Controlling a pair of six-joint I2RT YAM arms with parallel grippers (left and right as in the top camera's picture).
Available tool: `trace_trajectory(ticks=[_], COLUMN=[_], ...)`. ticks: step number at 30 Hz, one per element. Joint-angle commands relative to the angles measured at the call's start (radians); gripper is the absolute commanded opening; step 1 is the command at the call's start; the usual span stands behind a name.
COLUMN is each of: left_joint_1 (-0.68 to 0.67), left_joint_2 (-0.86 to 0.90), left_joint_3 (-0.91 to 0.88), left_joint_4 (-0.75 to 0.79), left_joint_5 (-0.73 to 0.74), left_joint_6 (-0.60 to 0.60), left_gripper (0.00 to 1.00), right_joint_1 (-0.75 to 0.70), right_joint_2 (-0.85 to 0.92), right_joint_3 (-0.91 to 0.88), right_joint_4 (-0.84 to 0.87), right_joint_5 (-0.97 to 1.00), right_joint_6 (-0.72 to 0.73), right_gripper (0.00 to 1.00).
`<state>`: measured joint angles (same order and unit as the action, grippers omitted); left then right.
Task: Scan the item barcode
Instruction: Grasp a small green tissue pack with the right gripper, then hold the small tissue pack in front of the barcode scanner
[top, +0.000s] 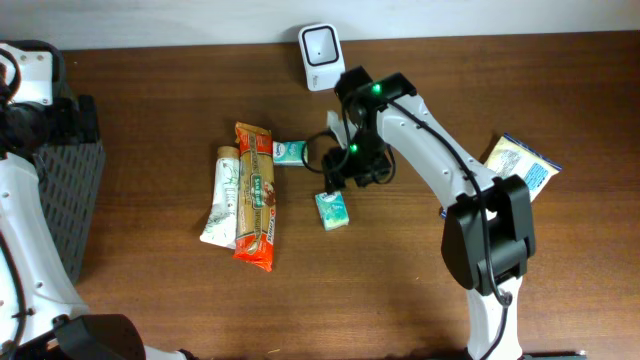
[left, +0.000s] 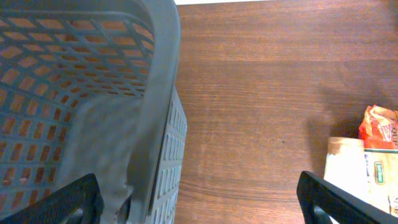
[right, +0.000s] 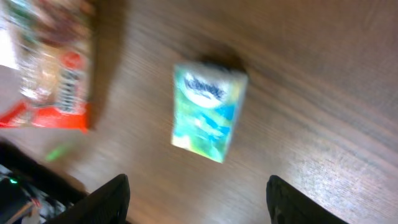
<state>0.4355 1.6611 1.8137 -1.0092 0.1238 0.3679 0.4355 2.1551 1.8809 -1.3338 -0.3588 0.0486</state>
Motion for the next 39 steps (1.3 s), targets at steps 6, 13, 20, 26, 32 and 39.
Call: trace_trajectory(ticks=[6,13,20,26,32,39], left_joint_1=[0.006,0.006,0.006,0.006,0.006,0.006], left_joint_2=[0.000,0.000,0.000,0.000,0.000,0.000], left_joint_3=[0.005,0.005,0.005,0.005,0.005,0.005], left_joint_4=[-0.002,-0.002,-0.002,-0.002,-0.002,-0.002], left_joint_5=[0.007,0.008,0.008,0.008,0.008,0.008], left_joint_6=[0.016,0.016,0.016,0.016,0.016,0.016], left_gripper=[0.99,0.99,0.99,0.99,0.99,0.99], right_joint_1=[0.002,-0.008,-0.171,-0.227,-0.227,-0.091], right_joint_2=[-0.003,-0.009,-0.208,-0.372,-0.395,-0.406], right_joint_3=[-0.354,-0.455,-0.444,-0.419,-0.341,-0.206], right_joint_4=[0.313,0.494,0.438,0.533,0.546,0.296], right_joint_5=[-0.105,-0.209,-0.864,-1.193,-1.189,-0.265], right_joint_6=[-0.013,0.091,-0.019,0.068,0.171,0.266], right_gripper=[0.57,0.04,0.04,0.04,0.04,0.04])
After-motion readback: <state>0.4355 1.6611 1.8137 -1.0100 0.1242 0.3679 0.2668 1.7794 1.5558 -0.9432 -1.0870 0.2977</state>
